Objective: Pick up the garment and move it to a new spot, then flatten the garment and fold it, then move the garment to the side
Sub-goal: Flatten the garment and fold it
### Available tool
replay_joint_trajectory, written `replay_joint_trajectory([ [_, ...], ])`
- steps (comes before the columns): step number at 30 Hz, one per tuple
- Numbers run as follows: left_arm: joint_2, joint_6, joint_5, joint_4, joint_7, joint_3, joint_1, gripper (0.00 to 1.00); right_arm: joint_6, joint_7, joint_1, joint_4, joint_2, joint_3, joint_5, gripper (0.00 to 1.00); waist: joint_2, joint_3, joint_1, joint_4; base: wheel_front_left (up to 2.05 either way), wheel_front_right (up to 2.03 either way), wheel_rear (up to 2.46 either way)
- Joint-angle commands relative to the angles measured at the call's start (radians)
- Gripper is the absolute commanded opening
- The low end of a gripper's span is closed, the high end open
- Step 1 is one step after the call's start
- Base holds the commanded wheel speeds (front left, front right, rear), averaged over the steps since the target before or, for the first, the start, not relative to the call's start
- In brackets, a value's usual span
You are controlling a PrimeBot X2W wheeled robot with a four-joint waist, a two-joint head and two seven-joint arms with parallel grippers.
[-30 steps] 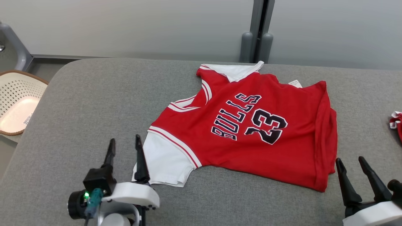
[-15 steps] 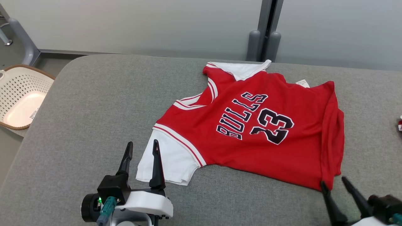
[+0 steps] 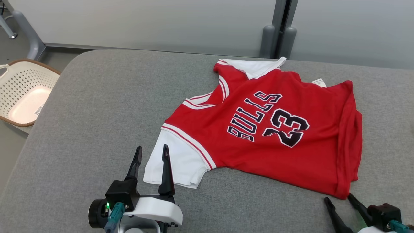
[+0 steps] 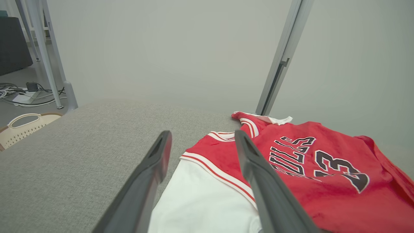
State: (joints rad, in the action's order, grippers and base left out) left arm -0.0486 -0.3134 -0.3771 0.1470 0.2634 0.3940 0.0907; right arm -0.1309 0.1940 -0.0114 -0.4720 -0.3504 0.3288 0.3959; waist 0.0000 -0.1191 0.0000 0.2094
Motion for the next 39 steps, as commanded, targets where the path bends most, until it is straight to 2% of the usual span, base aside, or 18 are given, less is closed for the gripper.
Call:
replay_joint_trajectory([
  [1, -0.004, -0.004, -0.001, 0.002, 0.001, -0.001, 0.017, 1.0, 0.0, 0.007, -0.014, -0.011, -0.003, -0.006, -0.01, 1.0, 0.0, -0.007, 0.0, 0.005, 0.0, 0.0, 0.0],
  [5, -0.004, -0.013, 0.0, 0.0, 0.001, 0.01, 0.022, 1.0, 0.0, 0.02, -0.046, -0.046, -0.008, -0.012, -0.021, 1.0, 0.0, -0.025, 0.0, 0.014, 0.0, 0.0, 0.0],
  [6, -0.004, -0.014, 0.0, 0.001, 0.001, 0.013, 0.023, 1.0, 0.0, 0.024, -0.051, -0.05, -0.008, -0.012, -0.022, 0.88, 0.0, -0.027, 0.0, 0.015, 0.0, 0.0, 0.0],
  [7, -0.004, -0.014, 0.001, 0.002, 0.001, 0.015, 0.024, 1.0, 0.0, 0.029, -0.056, -0.05, -0.009, -0.009, -0.023, 0.33, 0.0, -0.029, 0.0, 0.015, 0.0, 0.0, 0.0],
  [8, -0.004, -0.015, 0.001, 0.003, 0.001, 0.017, 0.024, 1.0, 0.0, 0.034, -0.06, -0.045, -0.01, -0.004, -0.023, 0.0, 0.0, -0.029, 0.0, 0.015, 0.0, 0.0, 0.0],
  [16, -0.004, -0.002, 0.012, 0.026, 0.001, -0.003, 0.012, 1.0, 0.0, 0.029, -0.05, 0.033, -0.045, 0.06, 0.007, 0.0, 0.0, 0.01, 0.0, -0.013, 0.0, 0.0, 0.0],
  [26, -0.004, 0.039, 0.025, 0.056, 0.001, -0.038, -0.011, 1.0, 0.0, -0.095, -0.008, 0.244, -0.125, 0.079, 0.087, 0.0, 0.0, 0.072, 0.0, -0.048, 0.0, 0.0, 0.0],
  [32, -0.004, 0.049, 0.022, 0.059, 0.001, -0.029, -0.005, 1.0, 0.0, -0.212, -0.029, 0.369, -0.168, 0.02, 0.14, 0.0, 0.0, 0.066, 0.0, -0.03, 0.0, 0.0, 0.0],
  [39, -0.004, 0.03, 0.007, 0.045, 0.001, 0.014, 0.024, 1.0, 0.001, -0.394, -0.142, 0.388, -0.254, 0.034, 0.219, 0.0, 0.0, 0.013, 0.0, 0.024, 0.0, 0.0, 0.0],
])
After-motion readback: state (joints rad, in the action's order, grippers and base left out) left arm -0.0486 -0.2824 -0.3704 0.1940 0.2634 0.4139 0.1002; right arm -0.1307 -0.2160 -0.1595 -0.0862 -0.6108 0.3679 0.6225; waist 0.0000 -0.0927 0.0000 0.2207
